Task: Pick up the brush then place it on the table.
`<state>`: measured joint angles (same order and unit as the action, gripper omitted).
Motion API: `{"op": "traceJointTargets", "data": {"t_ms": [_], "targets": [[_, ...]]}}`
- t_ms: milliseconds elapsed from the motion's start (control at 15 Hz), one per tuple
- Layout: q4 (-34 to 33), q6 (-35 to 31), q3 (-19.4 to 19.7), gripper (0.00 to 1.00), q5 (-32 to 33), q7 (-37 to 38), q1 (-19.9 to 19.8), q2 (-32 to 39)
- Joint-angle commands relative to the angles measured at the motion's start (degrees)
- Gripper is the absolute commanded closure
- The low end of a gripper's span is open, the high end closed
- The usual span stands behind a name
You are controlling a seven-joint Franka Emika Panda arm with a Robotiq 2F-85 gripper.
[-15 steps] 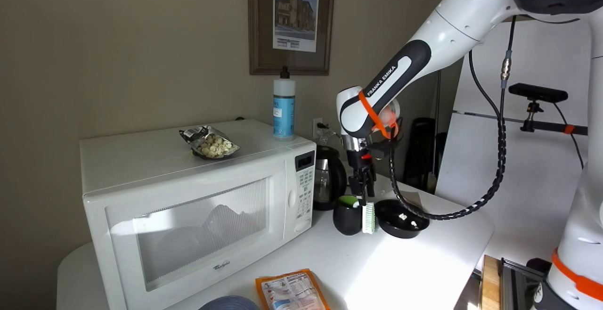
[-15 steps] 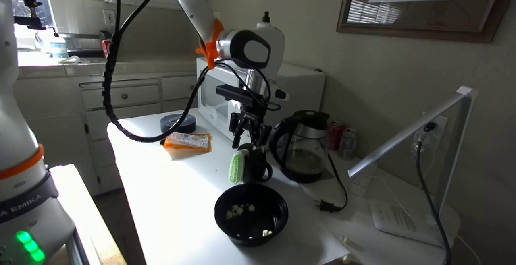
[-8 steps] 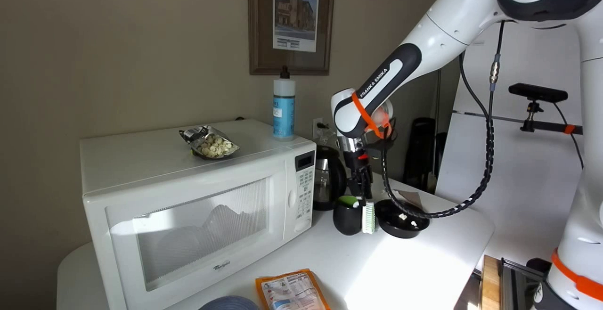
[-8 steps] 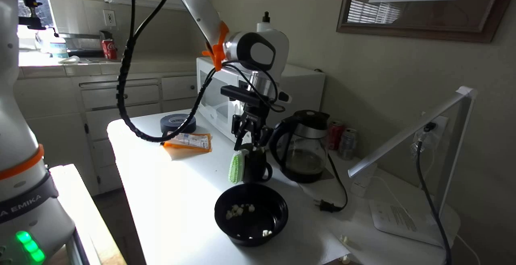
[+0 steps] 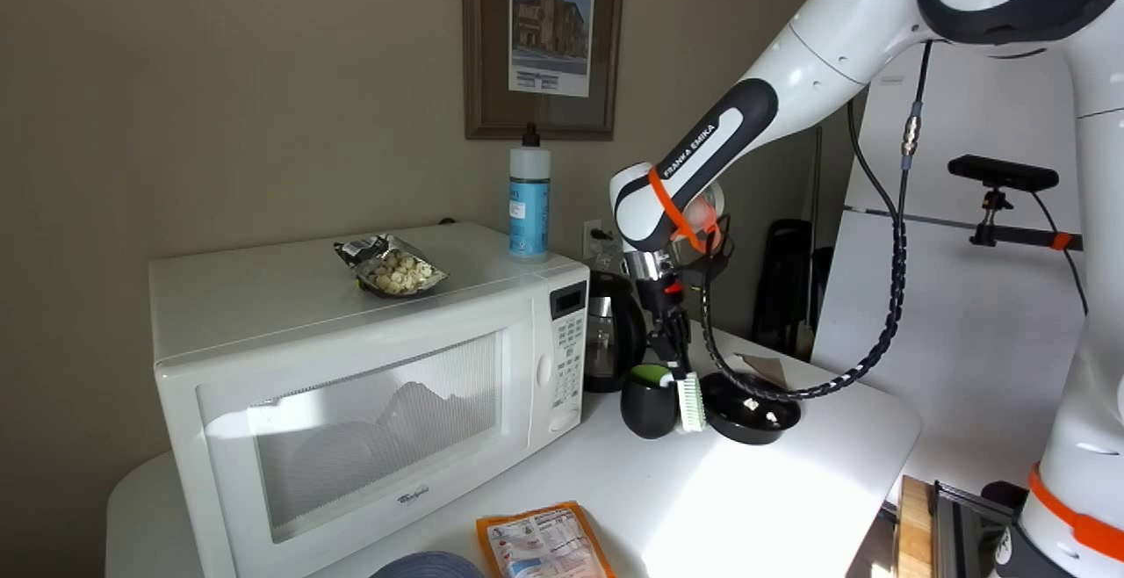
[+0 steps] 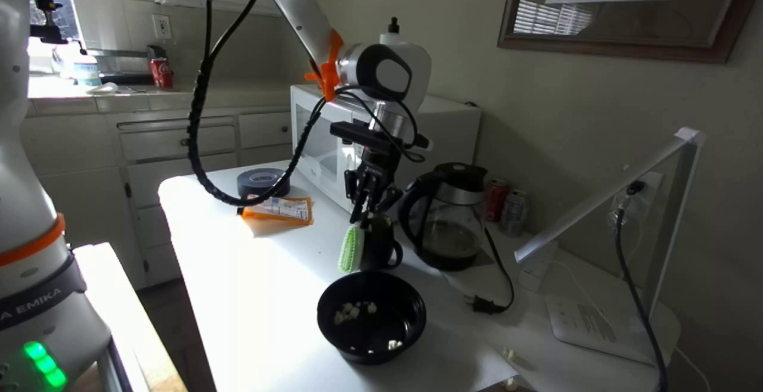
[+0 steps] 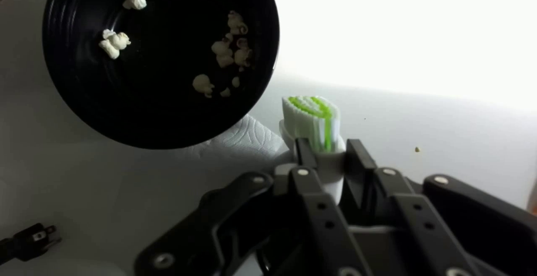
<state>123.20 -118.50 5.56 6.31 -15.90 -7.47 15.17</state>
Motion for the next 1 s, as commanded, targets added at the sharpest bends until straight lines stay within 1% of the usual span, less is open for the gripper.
{"op": "traceJointTargets", "data": {"t_ms": [0, 267, 533, 600, 667, 933], "targets": [[1.00, 3.41, -0.67, 0.94, -0.11, -2.92, -0.21, -5.14], [3.40, 5.85, -0.70, 0.94, 0.03, -6.62, 0.05, -13.99], [4.68, 9.68, -1.37, 0.95, -0.04, -10.65, 1.76, -21.81], [4.81, 10.87, -1.84, 0.96, 0.19, -11.94, 2.68, -22.87], [4.82, 12.33, -2.42, 1.00, 0.66, -12.89, 3.69, -23.63], [5.37, 14.90, -4.72, 1.00, 2.06, -16.32, 7.61, -25.88]]}}
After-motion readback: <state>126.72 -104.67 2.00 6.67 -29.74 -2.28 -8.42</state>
